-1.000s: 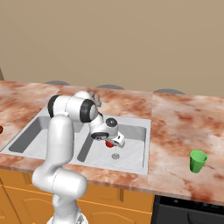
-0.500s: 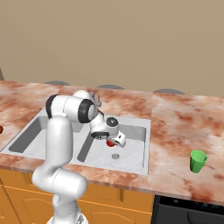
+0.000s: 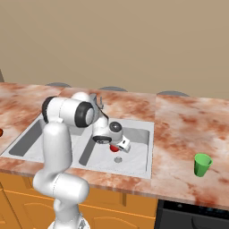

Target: Remove the tomato and tomato from the sink. Then move the bowl and cup from the counter to the sink for washing.

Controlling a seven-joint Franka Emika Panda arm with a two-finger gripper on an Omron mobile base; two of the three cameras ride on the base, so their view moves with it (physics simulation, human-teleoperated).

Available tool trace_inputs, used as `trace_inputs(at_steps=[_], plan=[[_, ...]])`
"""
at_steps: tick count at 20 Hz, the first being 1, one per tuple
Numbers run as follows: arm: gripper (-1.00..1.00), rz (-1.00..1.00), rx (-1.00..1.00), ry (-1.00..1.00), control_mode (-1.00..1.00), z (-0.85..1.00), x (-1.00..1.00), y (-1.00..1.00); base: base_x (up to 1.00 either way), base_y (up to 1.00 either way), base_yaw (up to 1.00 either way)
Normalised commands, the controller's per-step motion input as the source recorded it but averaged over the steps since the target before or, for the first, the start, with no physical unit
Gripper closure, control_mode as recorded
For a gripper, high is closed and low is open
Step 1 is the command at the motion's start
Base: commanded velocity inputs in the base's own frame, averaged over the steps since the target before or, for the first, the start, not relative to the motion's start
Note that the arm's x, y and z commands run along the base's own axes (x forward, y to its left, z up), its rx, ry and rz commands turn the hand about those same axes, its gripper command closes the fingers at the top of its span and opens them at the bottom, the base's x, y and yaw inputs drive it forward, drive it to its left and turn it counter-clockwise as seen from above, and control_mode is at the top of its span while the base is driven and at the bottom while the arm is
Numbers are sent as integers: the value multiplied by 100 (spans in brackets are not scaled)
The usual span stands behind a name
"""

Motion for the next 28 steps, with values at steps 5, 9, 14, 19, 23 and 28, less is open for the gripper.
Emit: trace_inputs(at_steps=[5,9,14,19,23,28], plan=[[100,0,0,0,-100,36,-19,-15,0,0,0],[100,0,0,0,-100,40,-21,-17,0,0,0],[100,0,0,4,-100,44,-17,-17,0,0,0],[100,0,0,2,-100,50,-15,-13,0,0,0],[100,1,-1,0,-100,54,-11,-8,0,0,0],[100,1,-2,0,-100,52,-7,-10,0,0,0]])
